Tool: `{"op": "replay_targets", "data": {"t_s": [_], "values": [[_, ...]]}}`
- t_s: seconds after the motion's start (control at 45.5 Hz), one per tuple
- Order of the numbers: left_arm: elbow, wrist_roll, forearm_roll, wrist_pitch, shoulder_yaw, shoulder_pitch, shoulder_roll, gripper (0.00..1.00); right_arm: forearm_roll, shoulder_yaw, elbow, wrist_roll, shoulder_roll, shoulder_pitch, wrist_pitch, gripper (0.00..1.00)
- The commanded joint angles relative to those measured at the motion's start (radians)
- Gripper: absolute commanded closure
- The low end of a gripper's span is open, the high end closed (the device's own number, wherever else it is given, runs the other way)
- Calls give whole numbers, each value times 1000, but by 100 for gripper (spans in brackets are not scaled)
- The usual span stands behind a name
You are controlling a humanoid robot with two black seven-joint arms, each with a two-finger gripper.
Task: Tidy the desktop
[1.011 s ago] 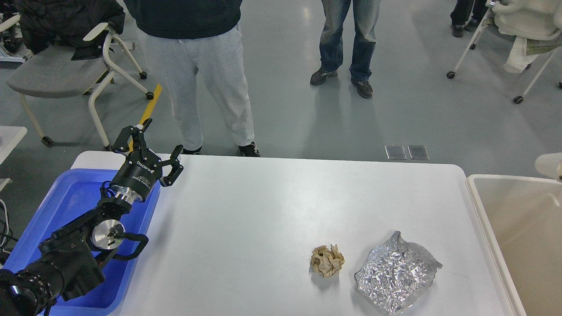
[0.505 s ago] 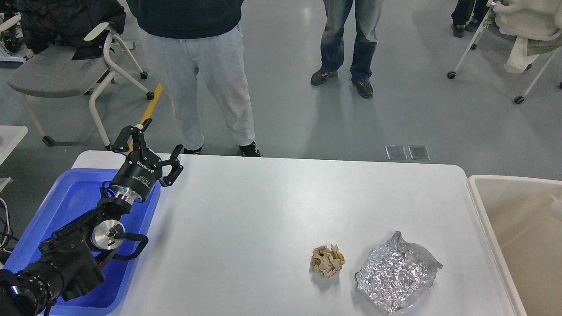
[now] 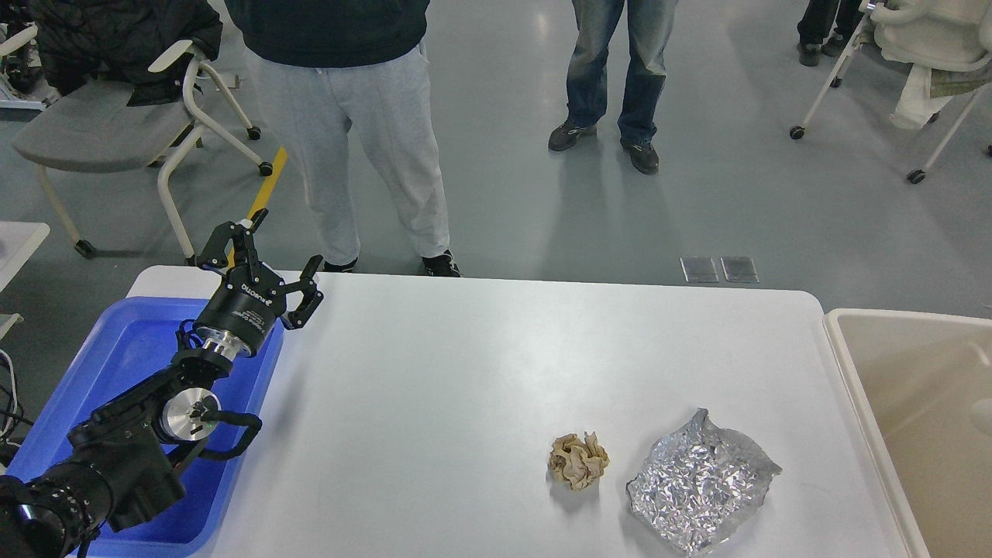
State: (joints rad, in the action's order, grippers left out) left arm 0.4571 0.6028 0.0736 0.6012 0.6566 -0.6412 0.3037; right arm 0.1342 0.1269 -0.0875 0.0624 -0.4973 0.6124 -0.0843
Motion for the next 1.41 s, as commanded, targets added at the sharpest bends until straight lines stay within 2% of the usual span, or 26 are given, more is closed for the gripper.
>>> {"op": "replay_targets", "data": {"t_s": [0.0,0.22,0.242,0.264,0.286,0.308,0.33,0.352,0.396,0.418,0.813,1.077,1.253,1.385], "values": [[0,0,0,-1,0,0,0,0,1,31,2,-1,33,-26,-2,100],[0,0,0,-1,0,0,0,0,1,72,2,-1,56,-33,-3,100],[0,0,0,0,0,0,0,0,2,77,2,-1,56,-31,-3,92],[0,0,0,0,0,0,0,0,1,83,2,-1,56,-32,-3,76],[0,0,0,0,0,0,0,0,2,89,2,-1,56,-31,-5,68],[0,0,0,0,0,0,0,0,1,95,2,-1,56,-31,-5,66],[0,0,0,0,0,0,0,0,1,105,3,-1,56,-31,-3,57],[0,0,0,-1,0,0,0,0,1,111,6,-1,56,-31,-3,44],[0,0,0,0,0,0,0,0,1,123,8,-1,56,-31,-2,10],[0,0,0,0,0,0,0,0,1,126,9,-1,56,-31,3,0],[0,0,0,-1,0,0,0,0,-1,135,9,-1,48,-11,1,0],[0,0,0,0,0,0,0,0,2,145,0,-1,48,75,8,0],[0,0,0,0,0,0,0,0,4,342,-9,-1,48,156,20,0],[0,0,0,0,0,0,0,0,4,488,-60,-1,37,204,98,0]]}}
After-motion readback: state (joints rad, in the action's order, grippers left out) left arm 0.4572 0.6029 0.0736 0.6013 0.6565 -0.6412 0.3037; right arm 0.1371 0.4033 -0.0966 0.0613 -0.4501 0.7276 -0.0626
